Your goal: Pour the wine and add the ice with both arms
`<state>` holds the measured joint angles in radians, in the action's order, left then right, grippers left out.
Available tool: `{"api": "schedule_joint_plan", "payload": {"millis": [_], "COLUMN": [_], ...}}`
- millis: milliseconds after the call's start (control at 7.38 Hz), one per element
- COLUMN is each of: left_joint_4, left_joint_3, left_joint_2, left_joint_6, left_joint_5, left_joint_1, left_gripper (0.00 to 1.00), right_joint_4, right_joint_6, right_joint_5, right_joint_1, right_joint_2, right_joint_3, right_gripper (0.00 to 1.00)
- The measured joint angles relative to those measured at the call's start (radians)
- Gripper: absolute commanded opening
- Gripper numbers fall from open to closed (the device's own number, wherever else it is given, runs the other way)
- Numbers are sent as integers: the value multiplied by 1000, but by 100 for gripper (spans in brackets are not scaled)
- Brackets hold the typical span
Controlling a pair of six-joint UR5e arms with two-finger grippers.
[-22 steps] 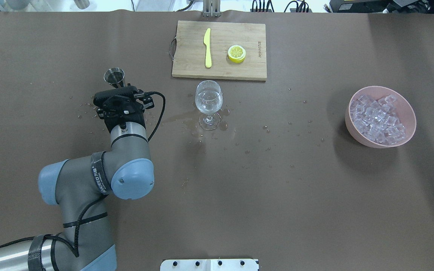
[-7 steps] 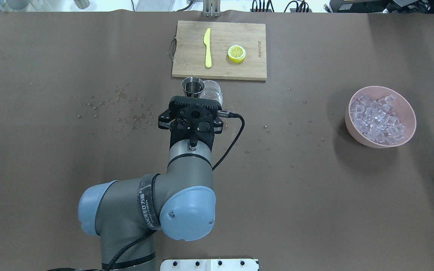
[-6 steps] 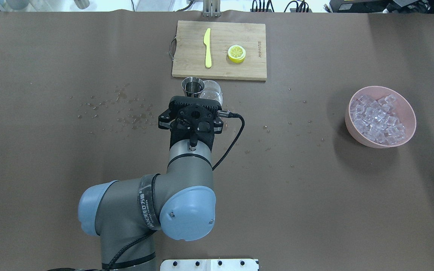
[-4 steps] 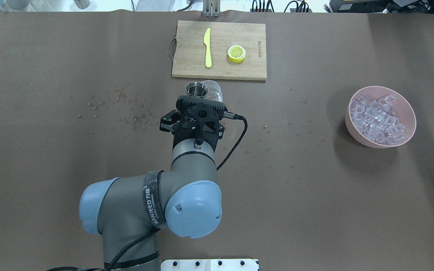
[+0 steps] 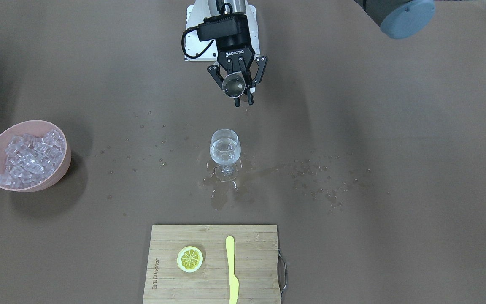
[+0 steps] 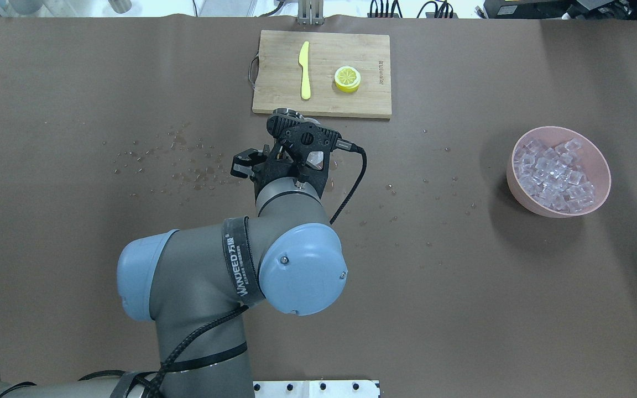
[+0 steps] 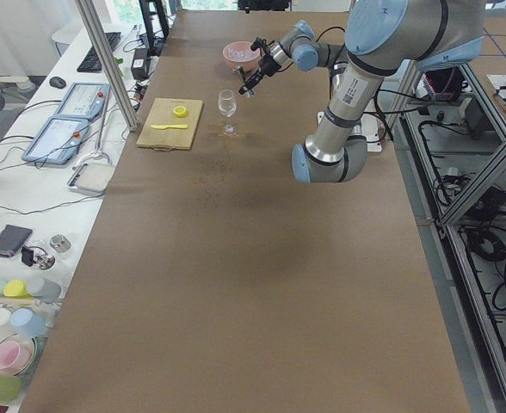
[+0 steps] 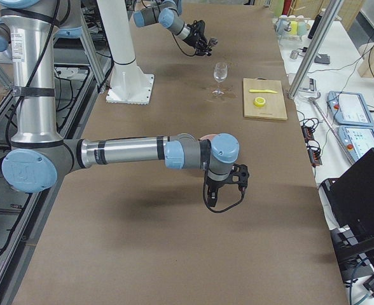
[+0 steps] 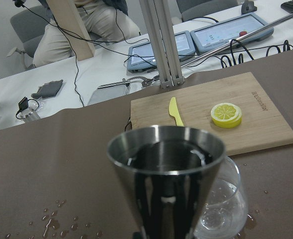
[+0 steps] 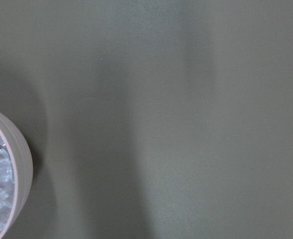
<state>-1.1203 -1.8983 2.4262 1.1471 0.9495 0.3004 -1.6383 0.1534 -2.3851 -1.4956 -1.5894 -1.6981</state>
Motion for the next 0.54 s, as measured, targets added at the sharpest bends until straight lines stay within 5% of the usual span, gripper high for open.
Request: {"api": "schedule_joint_plan", "payload": {"millis": [542], "left_joint_4": [171], "left_joint_3": [14], "left_joint_2": [56], "left_joint_6": [-106], "left_joint_5": [93], "left_joint_1": [46], "left_gripper": [0], "right_joint_4": [0], "right_joint_6": [0], "right_joint_5": [-1], "right_joint_1": [0], "right_joint_2": [-1], "right_joint_3": [0], "right_gripper": [100]}}
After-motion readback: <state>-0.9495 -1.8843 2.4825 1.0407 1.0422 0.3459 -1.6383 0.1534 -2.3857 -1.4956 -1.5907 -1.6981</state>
